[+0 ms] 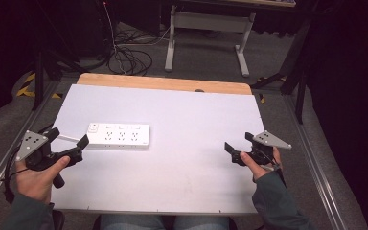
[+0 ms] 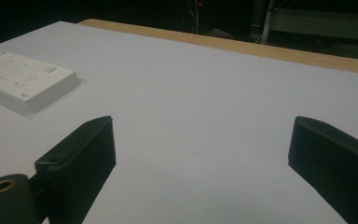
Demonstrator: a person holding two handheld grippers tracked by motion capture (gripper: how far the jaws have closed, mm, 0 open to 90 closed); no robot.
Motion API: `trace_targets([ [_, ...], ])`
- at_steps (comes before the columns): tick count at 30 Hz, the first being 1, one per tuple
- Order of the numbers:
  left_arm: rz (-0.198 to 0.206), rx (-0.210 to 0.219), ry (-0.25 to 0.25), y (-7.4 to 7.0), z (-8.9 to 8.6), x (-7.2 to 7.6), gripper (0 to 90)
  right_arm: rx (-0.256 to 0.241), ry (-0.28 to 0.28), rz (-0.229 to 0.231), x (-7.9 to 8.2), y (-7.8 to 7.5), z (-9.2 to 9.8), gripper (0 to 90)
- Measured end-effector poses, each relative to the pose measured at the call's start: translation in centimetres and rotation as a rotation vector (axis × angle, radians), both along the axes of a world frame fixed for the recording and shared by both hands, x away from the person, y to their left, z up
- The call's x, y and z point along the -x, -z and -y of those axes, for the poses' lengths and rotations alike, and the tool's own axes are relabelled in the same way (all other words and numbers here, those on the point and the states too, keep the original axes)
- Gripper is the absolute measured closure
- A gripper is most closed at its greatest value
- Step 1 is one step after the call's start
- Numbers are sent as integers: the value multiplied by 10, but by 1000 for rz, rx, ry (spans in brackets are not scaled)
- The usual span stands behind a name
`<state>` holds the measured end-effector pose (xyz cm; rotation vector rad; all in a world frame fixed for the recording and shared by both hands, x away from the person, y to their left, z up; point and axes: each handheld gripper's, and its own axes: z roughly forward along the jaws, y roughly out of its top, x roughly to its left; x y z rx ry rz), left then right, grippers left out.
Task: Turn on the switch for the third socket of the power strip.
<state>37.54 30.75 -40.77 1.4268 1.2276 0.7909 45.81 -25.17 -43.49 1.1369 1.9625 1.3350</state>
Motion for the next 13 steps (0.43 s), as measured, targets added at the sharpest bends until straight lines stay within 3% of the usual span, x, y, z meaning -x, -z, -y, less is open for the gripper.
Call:
trace_targets([
  [13, -10, 2, 16, 3, -1, -1, 14, 0, -1, -1, -1, 0, 0, 78],
])
